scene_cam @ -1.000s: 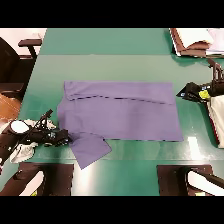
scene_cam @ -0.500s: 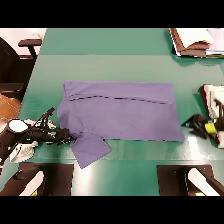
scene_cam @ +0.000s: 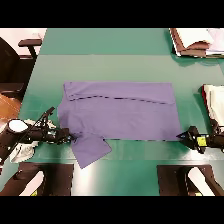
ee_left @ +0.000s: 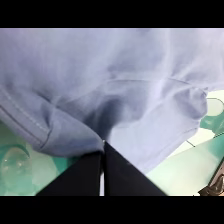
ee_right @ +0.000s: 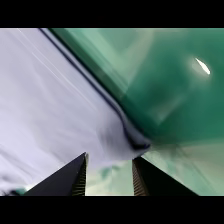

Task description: Fold the shirts.

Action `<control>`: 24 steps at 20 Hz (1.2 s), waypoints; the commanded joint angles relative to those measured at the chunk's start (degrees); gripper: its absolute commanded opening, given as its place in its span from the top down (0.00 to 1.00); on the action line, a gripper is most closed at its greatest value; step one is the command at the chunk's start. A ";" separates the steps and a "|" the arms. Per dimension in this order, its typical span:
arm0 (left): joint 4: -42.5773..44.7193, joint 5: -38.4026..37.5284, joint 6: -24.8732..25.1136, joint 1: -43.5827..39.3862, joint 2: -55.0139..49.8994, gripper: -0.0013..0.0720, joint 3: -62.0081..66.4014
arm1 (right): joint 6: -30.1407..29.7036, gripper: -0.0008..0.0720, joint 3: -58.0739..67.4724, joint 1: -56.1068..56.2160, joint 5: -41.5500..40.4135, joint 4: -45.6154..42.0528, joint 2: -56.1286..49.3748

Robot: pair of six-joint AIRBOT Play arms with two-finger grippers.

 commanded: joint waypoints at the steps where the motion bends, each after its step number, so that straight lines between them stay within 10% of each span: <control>1: 0.24 0.00 -0.11 -0.02 0.04 0.95 0.76 | -0.76 0.64 -0.68 -0.31 -3.80 2.45 0.02; 5: 5.38 -6.23 -0.81 -0.02 0.04 0.95 6.82 | -4.15 0.96 -0.59 -0.31 -1.09 2.27 1.18; 14: 11.41 -26.16 -12.50 -0.02 20.98 0.95 7.89 | 0.28 0.96 5.07 -0.28 15.08 -6.93 21.22; 24: 11.69 -1.36 -3.67 -0.02 -9.94 0.95 30.82 | 3.56 0.96 33.77 25.62 2.89 -7.04 -8.07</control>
